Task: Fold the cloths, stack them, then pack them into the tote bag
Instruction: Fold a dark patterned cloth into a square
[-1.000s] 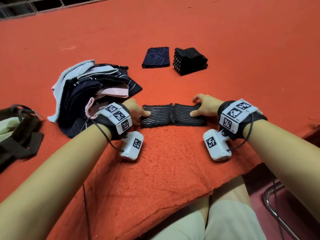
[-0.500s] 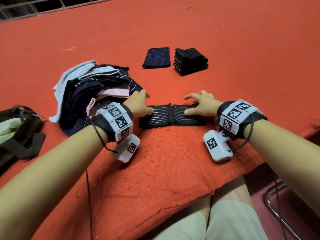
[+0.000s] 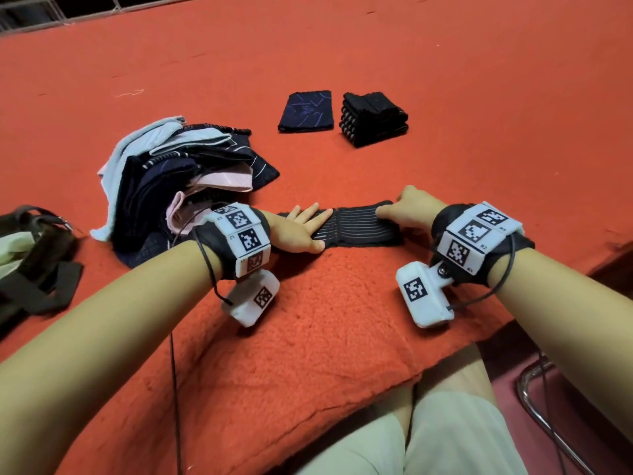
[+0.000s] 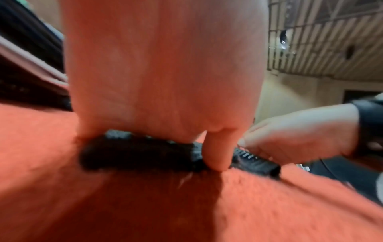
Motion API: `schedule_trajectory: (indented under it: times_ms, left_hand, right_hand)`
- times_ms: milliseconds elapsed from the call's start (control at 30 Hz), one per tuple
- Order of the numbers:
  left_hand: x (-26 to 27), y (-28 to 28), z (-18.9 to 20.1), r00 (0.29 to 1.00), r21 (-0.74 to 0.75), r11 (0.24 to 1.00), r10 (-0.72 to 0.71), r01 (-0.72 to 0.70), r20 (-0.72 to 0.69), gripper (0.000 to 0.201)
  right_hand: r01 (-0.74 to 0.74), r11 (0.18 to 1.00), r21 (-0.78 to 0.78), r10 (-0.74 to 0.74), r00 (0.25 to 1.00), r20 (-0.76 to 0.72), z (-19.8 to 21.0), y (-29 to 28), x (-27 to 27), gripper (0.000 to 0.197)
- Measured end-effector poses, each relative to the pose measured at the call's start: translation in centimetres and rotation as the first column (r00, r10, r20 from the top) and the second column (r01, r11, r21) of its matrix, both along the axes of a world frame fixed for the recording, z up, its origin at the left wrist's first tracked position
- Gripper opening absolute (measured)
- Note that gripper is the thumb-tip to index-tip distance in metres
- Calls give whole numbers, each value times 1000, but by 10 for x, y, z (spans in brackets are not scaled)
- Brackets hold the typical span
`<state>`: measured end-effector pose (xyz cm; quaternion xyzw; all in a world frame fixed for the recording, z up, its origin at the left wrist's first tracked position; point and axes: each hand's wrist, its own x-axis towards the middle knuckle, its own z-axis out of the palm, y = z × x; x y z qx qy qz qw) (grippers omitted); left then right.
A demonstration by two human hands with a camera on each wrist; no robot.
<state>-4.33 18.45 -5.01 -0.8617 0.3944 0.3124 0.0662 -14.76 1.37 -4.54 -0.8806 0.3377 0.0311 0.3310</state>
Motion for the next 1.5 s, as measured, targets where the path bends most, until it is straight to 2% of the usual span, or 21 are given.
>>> schedule_trajectory:
  times_ms: [67, 100, 133, 167, 233, 300, 367, 500, 667, 800, 900, 1033, 1133, 1200, 1267, 1367, 1400, 1500]
  left_hand:
    - [3, 5, 6, 985, -189, 976, 81, -110, -154, 61]
    - [5, 9, 10, 963, -322, 925, 129, -202, -236, 55]
    - [9, 14, 12, 938, -443, 840, 200, -313, -283, 50]
    - [13, 19, 12, 902, -543, 724, 291, -426, -320, 41]
    - [19, 33, 13, 767, -585, 500, 480, -638, -426, 21]
    - [26, 45, 9, 621, -477, 402, 576, -782, -532, 24]
    - [27, 53, 6, 543, -386, 381, 609, -840, -578, 22]
    - [22, 56, 5, 522, -388, 349, 589, -853, -617, 14]
    - [18, 59, 7, 475, -333, 343, 550, -879, -687, 21]
    - [20, 61, 5, 459, -306, 353, 533, -884, -711, 28]
    - [21, 60, 6, 471, -322, 353, 528, -878, -706, 23]
    - [22, 56, 5, 536, -362, 398, 569, -843, -624, 12]
    - [22, 53, 4, 557, -367, 420, 588, -830, -587, 10]
    - [22, 51, 5, 560, -362, 428, 589, -828, -583, 9]
    - [22, 51, 5, 565, -355, 442, 592, -824, -575, 14]
    - [20, 48, 5, 571, -353, 450, 605, -820, -555, 17]
    - [20, 47, 4, 573, -355, 450, 607, -819, -551, 16]
    - [21, 46, 4, 576, -348, 460, 613, -817, -541, 15]
  right_hand:
    - [39, 986, 162, -52, 996, 76, -2, 2, 2, 16]
    - [59, 971, 233, -91, 987, 131, -1, 4, 3, 13]
    - [65, 958, 281, -123, 973, 194, 1, 6, 6, 14]
    - [64, 948, 311, -142, 961, 236, 6, 10, 8, 19]
    - [38, 928, 370, -157, 942, 297, 19, 22, 16, 26]
    - [-3, 923, 386, -136, 933, 334, 27, 37, 27, 28]
    - [-34, 930, 366, -102, 933, 346, 29, 56, 40, 31]
    - [-79, 969, 234, 9, 958, 287, 20, 92, 64, 33]
    - [-118, 984, 134, 87, 973, 215, 10, 117, 79, 30]
    - [-189, 960, 205, 160, 976, 148, 5, 123, 84, 16]
    - [-205, 934, 293, 171, 976, 135, 2, 120, 82, 21]
    - [-171, 860, 480, 48, 965, 258, 1, 114, 72, 39]
    - [-115, 731, 672, -201, 906, 373, 9, 100, 61, 40]
    - [-66, 786, 614, -245, 880, 408, 13, 83, 56, 34]
    - [-85, 874, 479, -115, 921, 373, 13, 68, 51, 26]
    - [-261, 910, 322, 188, 952, 240, 8, 59, 49, 22]
    - [-302, 909, 287, 243, 944, 223, 6, 58, 50, 23]
    - [-323, 921, 219, 275, 936, 221, 0, 54, 56, 30]
